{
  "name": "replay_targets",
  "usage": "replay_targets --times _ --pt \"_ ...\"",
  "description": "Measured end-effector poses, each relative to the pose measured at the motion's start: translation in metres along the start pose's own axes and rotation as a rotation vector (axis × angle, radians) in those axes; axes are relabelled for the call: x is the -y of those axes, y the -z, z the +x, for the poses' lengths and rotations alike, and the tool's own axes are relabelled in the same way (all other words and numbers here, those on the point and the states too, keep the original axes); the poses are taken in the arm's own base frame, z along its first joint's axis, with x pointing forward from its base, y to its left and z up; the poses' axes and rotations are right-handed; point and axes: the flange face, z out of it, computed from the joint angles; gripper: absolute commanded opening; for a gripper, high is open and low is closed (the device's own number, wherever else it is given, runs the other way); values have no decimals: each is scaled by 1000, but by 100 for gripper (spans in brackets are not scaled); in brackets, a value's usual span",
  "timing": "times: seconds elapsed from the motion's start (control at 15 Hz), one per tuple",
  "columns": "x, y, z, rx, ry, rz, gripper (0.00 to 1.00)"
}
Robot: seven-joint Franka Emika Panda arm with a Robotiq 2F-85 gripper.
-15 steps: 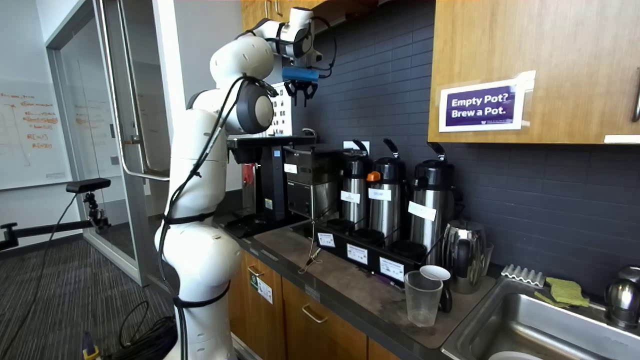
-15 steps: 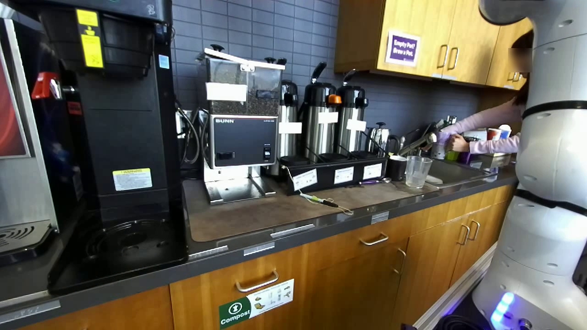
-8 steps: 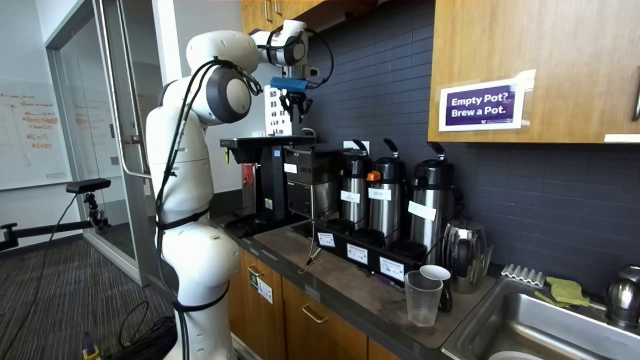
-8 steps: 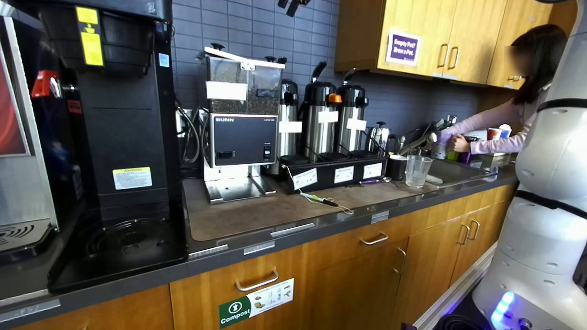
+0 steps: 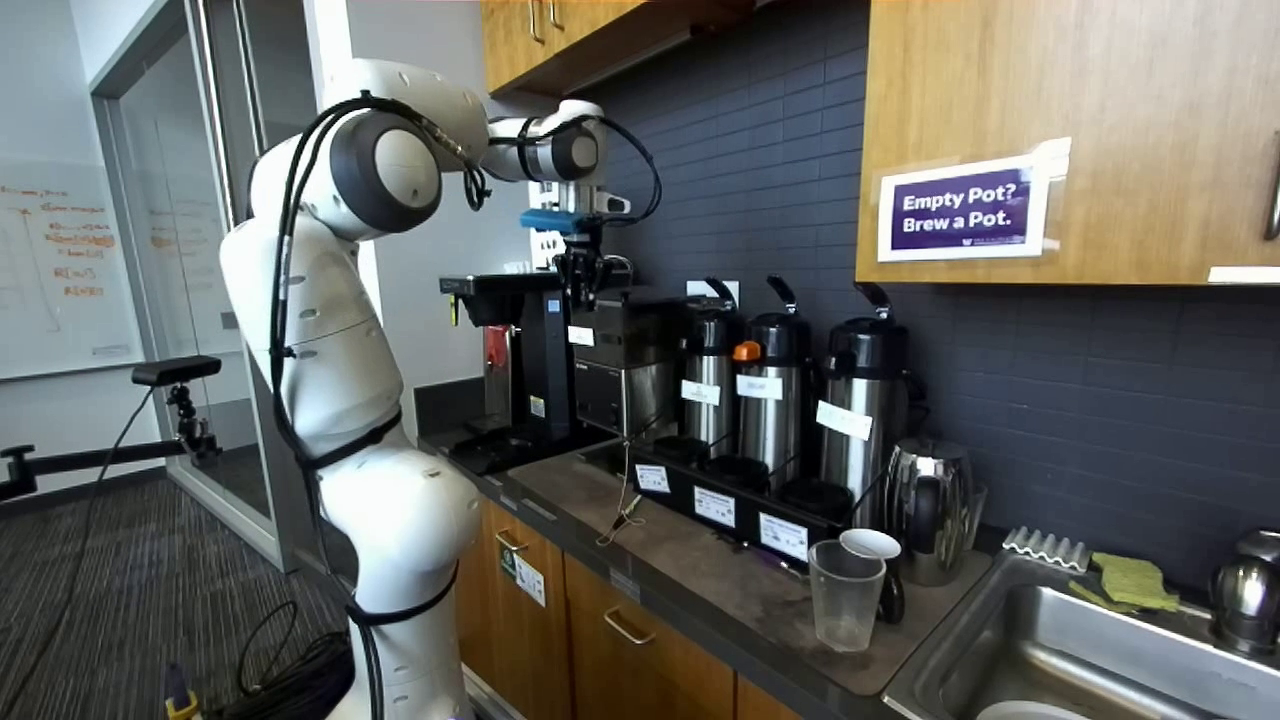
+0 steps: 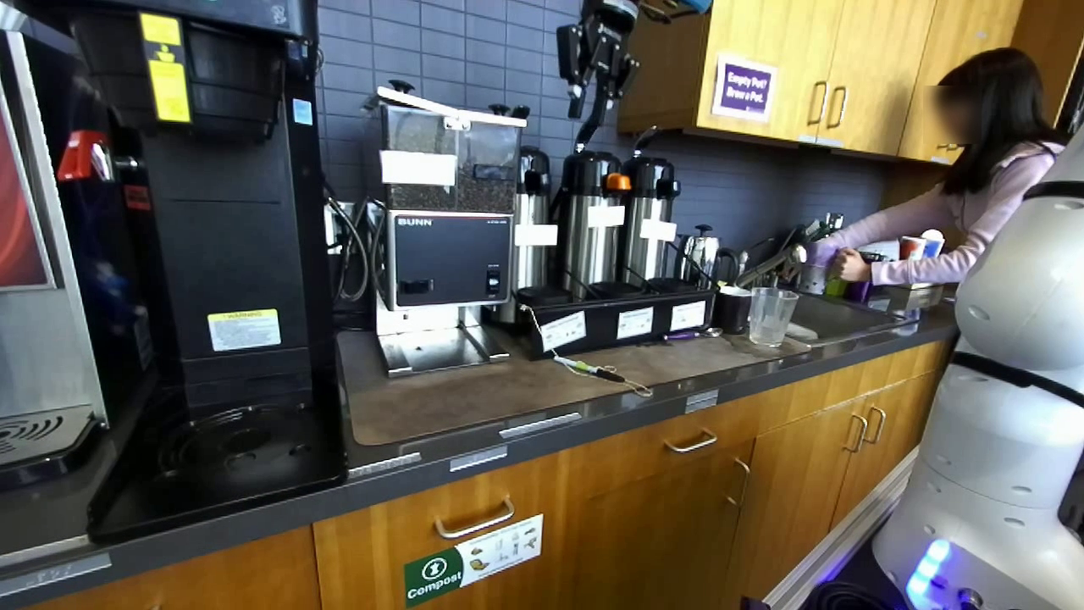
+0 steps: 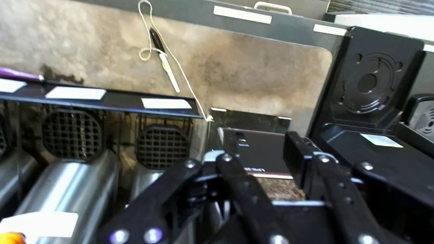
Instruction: Open the lid on the top left side of the coffeemaker.
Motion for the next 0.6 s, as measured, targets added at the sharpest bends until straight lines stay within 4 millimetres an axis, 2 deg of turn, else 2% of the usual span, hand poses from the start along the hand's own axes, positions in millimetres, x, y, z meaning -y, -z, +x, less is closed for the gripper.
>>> replay_targets --times 0.33,0.4,0.47,0.6 --pt "-35 -49 -46 1 -249 -56 17" --pt "-43 -56 -57 -13 -292 -61 50" --pt "-51 -62 -69 -29 -333 -65 43" --pt "-68 -74 -92 -57 -392 -71 50"
